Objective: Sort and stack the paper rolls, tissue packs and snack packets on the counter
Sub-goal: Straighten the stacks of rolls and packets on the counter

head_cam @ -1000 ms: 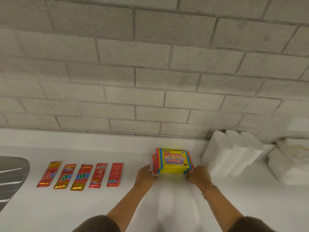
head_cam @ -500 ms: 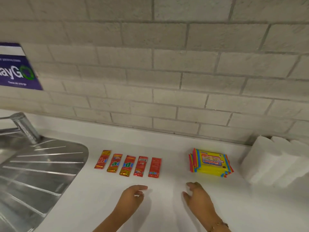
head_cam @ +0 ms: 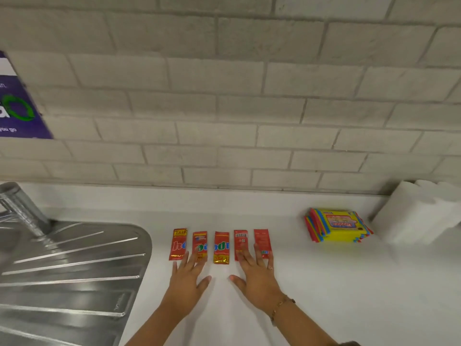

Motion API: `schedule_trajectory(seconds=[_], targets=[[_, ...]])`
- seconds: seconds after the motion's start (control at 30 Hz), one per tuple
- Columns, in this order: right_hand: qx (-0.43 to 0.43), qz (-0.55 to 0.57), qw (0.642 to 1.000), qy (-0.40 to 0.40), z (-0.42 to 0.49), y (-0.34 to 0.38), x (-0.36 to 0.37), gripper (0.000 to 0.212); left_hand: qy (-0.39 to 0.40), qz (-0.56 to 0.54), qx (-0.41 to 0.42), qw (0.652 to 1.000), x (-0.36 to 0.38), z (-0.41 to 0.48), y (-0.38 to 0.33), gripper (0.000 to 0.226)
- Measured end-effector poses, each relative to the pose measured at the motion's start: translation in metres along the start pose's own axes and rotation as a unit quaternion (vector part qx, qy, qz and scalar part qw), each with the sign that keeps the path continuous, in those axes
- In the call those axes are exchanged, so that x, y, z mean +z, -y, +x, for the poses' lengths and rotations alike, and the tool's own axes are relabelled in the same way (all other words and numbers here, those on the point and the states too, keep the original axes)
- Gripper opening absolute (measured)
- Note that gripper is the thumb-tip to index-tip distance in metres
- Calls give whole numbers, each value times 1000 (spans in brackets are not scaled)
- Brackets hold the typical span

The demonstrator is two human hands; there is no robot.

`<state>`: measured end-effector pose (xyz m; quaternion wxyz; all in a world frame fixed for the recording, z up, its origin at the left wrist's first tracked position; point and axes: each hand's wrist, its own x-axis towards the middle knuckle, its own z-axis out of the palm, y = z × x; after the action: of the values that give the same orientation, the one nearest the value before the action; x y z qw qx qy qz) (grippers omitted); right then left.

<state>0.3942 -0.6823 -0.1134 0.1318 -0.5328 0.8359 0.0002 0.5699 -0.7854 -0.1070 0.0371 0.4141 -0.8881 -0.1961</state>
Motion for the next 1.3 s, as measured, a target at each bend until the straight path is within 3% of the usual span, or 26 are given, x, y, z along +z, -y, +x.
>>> schedule_trajectory(seconds=[0.1, 0.23, 0.43, 0.53, 0.63, 0.67, 0.73, 0.8, 0.87, 0.97, 1.03, 1.13, 1.2, 1.3], targets=[[5, 12, 999, 35, -4, 10, -18, 78, 11, 10, 31, 999, 1, 8, 4, 108], [-64, 20, 998, -23, 8, 6, -12, 95, 22, 19, 44, 999, 6, 18, 2, 118], [-49, 42, 998, 1, 18, -7, -8, 99, 15, 23, 63, 998, 16, 25, -1, 121], [-39, 71, 997, 2, 20, -15, -8, 103, -7, 48, 90, 995, 25, 31, -4, 105], [-34, 93, 995, 0, 23, -24, -10, 113, 13, 71, 82, 994, 28, 39, -11, 111], [-33, 100, 994, 1, 25, -27, -12, 118, 3, 92, 84, 992, 25, 42, -14, 108], [-29, 112, 993, 3, 30, -32, -15, 125, 68, 128, 67, 987, 17, 49, -23, 85], [-18, 118, 993, 0, 36, -38, -17, 131, 64, 148, 78, 984, 28, 62, -31, 69], [-8, 125, 992, 0, 42, -44, -20, 134, 73, 147, 82, 983, 27, 73, -36, 75], [-13, 121, 993, -1, 49, -50, -25, 136, 67, 101, 95, 988, 30, 88, -48, 114], [-15, 118, 993, 2, 53, -53, -26, 136, 61, 110, 107, 986, 32, 96, -52, 122], [-18, 127, 992, 4, 60, -54, -26, 134, 89, 131, 94, 983, 29, 104, -61, 92], [-22, 130, 991, 5, 63, -54, -25, 133, 59, 124, 88, 987, 34, 110, -62, 75], [-23, 127, 992, 1, 65, -55, -25, 132, 89, 93, 97, 987, 33, 109, -59, 79]])
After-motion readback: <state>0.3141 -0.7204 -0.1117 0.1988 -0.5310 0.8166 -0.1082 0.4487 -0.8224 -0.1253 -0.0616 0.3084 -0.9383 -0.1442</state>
